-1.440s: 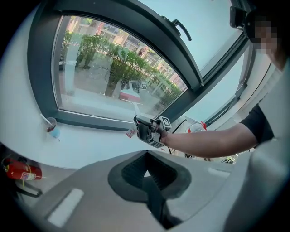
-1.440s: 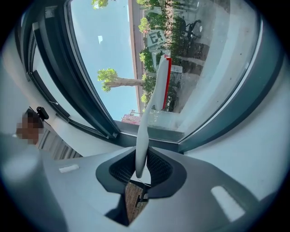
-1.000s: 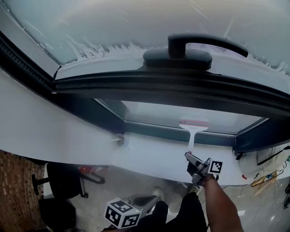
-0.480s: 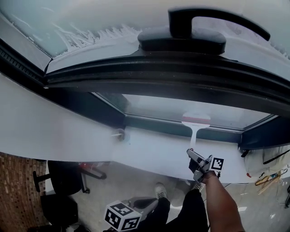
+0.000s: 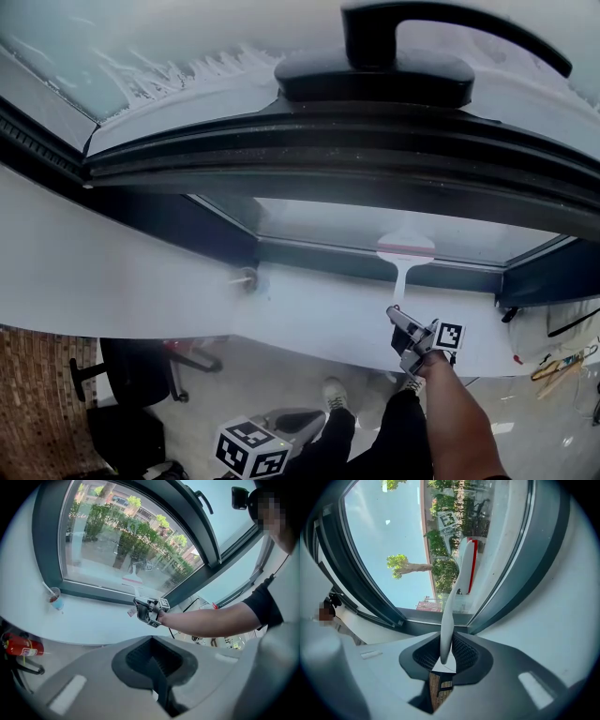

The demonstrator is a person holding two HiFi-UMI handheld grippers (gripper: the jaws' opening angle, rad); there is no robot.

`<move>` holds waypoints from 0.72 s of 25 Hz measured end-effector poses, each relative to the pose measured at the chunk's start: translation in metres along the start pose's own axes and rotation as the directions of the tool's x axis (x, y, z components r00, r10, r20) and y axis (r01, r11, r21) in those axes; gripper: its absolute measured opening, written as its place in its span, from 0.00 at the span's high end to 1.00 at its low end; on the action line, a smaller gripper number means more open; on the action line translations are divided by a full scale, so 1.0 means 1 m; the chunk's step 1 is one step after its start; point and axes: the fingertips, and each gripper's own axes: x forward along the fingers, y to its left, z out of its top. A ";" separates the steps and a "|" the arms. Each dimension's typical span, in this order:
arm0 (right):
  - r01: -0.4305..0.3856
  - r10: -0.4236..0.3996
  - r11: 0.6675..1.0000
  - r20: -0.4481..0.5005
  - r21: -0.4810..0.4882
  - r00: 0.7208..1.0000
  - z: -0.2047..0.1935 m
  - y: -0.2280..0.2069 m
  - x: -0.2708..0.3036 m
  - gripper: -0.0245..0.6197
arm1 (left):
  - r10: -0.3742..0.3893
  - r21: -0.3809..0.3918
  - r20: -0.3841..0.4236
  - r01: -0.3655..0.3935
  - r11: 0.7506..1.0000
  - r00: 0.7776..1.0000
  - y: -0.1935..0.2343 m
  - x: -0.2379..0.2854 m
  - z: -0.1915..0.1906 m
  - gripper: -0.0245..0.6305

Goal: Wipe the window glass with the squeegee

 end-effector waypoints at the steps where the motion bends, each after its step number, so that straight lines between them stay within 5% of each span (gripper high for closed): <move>1: 0.000 0.000 1.000 0.001 0.001 1.000 0.000 0.001 0.000 0.83 | -0.002 0.001 0.002 0.002 1.000 1.000 0.000 -0.001 0.000 0.96; 8: -0.036 0.036 0.999 0.015 -0.032 0.999 0.004 0.042 -0.003 0.83 | -0.020 0.024 0.035 0.019 1.000 0.999 -0.001 -0.012 0.011 0.96; 18: -0.096 0.100 0.988 0.024 -0.118 0.995 -0.023 0.155 -0.019 0.83 | -0.060 0.106 0.108 0.048 0.993 0.992 -0.023 -0.060 0.029 0.96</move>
